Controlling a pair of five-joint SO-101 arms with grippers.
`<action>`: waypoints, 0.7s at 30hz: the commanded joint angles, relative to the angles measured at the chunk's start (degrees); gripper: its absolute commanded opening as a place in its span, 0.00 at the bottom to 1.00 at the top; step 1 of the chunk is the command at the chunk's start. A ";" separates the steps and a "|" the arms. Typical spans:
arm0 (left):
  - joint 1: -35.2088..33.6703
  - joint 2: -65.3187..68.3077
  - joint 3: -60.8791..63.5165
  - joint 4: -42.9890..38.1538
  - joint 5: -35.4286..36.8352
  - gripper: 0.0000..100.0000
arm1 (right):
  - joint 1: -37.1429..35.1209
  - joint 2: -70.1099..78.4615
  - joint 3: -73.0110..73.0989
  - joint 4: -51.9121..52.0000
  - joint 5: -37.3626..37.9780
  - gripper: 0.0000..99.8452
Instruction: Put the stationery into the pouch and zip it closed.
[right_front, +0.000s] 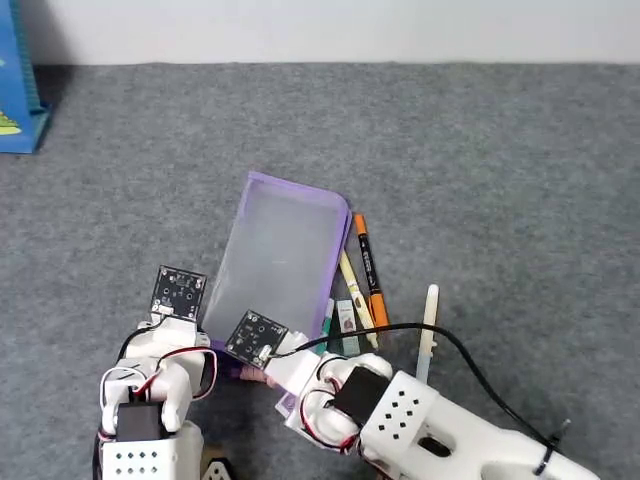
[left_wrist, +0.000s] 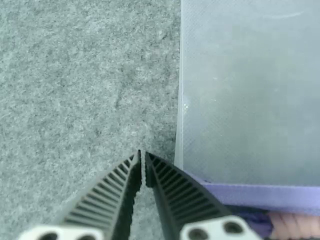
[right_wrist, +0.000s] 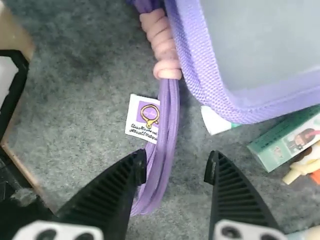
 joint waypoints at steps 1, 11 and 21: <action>0.09 -0.62 -0.66 0.26 -0.35 0.01 | -0.48 0.22 -1.23 -0.40 -0.18 0.21; 0.09 -0.62 -0.66 0.26 -0.35 0.01 | 1.10 0.22 8.53 -11.56 0.00 0.21; 0.09 -0.62 -0.66 0.26 -0.35 0.01 | 8.31 0.13 8.97 -10.77 9.41 0.02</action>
